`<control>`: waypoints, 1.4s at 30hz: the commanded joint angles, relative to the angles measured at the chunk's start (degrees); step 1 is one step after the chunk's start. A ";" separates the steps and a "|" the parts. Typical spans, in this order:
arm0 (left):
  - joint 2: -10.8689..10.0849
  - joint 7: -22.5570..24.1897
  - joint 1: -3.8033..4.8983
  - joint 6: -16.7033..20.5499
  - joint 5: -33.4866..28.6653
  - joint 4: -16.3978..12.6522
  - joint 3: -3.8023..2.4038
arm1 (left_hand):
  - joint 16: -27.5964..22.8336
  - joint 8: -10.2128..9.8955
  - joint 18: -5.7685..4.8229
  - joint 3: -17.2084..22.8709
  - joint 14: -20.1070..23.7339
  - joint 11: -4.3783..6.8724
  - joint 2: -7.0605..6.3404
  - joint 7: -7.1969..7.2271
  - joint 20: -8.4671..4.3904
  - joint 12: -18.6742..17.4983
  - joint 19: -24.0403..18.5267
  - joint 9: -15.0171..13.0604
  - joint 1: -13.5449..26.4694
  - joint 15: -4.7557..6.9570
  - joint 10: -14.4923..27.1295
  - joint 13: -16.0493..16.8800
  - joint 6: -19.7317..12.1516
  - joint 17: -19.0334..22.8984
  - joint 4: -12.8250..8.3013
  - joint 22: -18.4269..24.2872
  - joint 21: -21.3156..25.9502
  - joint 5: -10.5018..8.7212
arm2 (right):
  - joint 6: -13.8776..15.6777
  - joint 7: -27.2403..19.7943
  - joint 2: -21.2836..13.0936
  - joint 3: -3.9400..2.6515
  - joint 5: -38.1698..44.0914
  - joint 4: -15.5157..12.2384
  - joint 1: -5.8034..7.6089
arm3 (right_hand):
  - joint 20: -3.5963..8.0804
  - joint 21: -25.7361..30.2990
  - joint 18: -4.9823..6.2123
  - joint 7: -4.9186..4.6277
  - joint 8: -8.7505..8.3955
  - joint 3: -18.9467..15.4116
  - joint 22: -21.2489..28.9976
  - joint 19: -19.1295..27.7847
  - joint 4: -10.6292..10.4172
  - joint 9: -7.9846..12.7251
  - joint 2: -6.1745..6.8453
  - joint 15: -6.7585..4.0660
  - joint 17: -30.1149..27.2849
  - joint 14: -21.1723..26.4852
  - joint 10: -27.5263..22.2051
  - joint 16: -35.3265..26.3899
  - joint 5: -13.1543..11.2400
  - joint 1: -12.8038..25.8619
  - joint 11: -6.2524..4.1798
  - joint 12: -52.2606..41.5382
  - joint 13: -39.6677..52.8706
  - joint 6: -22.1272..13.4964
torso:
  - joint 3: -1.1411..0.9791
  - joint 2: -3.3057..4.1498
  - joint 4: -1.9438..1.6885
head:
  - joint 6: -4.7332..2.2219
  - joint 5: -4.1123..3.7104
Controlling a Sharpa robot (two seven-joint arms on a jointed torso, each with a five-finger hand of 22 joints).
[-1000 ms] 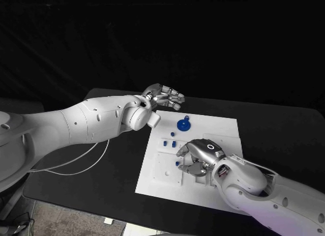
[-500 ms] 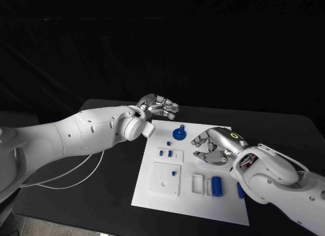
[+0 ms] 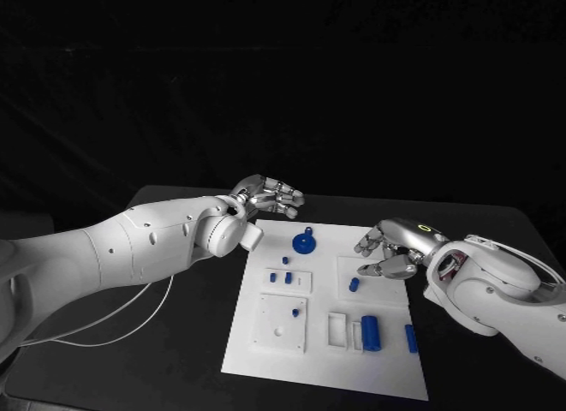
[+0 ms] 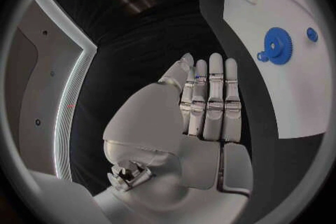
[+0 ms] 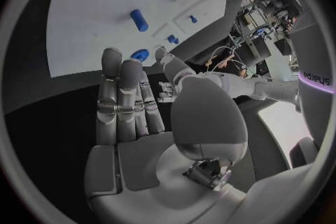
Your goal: Assemble the parts on the task board
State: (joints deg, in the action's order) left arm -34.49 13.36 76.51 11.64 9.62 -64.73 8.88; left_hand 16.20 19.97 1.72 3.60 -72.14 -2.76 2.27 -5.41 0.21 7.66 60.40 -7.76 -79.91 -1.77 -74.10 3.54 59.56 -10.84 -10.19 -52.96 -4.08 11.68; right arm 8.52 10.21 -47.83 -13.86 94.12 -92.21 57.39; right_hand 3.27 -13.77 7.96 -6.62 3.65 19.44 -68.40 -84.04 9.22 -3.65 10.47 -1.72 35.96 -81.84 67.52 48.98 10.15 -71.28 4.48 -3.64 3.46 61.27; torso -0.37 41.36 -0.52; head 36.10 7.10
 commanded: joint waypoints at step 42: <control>-0.20 0.06 0.04 -4.69 0.44 -0.73 0.01 | 23.60 8.26 -1.72 1.56 6.19 2.60 -0.98 2.34 -2.11 17.77 1.89 -14.34 1.99 2.50 2.38 2.60 -1.63 -8.08 0.68 -7.09 -0.08 0.52 | -2.87 3.45 4.68 4.71 11.57 2.68 -0.08 | 0.74 -1.73 -0.76 1.31 0.09 16.25 -1.04 -2.10 0.07 -0.22 -1.85 -1.13 0.35 -0.58 6.63 0.81 -7.29 0.06 -2.17 0.20 0.02 7.13 | 0.11 0.06 -0.10 | 1.80 -1.34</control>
State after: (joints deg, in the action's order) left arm -34.72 13.20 76.50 8.34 9.81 -65.29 8.93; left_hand 39.67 28.45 0.84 4.96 -66.41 -0.21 1.34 -3.16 -1.64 25.24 62.25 -22.00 -78.52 0.70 -72.16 6.20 57.92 -19.03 -9.49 -59.99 -4.31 11.94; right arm 3.31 13.28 -43.22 -9.18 104.26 -89.44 57.34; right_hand 3.61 -15.32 7.71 -5.28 3.61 35.38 -69.42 -83.96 9.33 -3.75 9.00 -2.54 36.28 -82.49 73.87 49.60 3.10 -71.19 2.34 -3.67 3.45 68.14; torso -0.24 41.42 -0.62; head 37.86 5.75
